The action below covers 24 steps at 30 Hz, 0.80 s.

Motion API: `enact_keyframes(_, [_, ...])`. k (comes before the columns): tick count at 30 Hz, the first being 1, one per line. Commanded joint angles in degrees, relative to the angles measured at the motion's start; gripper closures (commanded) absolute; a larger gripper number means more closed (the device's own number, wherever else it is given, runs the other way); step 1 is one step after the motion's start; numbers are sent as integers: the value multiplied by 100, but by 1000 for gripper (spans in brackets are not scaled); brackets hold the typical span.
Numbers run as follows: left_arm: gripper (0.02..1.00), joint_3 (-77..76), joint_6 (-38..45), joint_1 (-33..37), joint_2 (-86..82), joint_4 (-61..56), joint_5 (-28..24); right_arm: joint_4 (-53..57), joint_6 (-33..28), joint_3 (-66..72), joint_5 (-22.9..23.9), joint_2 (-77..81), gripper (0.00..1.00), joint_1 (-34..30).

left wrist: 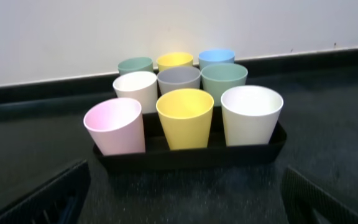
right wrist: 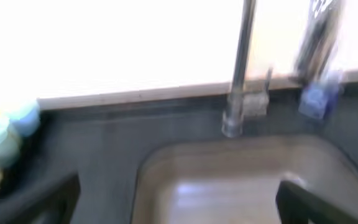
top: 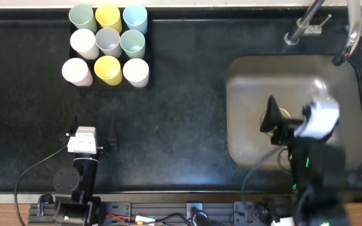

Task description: Store Cups

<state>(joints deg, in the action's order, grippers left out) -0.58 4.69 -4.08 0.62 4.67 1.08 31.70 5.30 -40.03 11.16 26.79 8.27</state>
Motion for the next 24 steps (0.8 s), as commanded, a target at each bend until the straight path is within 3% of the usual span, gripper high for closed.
enact_keyframes(1, [20, 13, 46, 26, -48, 2, 26, -1996, -839, 1818, 369, -1351, 3, -4])
enact_keyframes(10, [20, 13, 46, 26, -48, 2, 26, -2291, -874, 2981, 374, -1692, 3, -4])
enact_keyframes(17, [20, 13, 46, 26, -48, 2, 26, -3779, -874, 3982, 374, -1692, 3, -4])
enact_keyframes(24, [20, 13, 46, 26, -48, 2, 26, -2767, -872, 3976, 361, -2011, 3, -7])
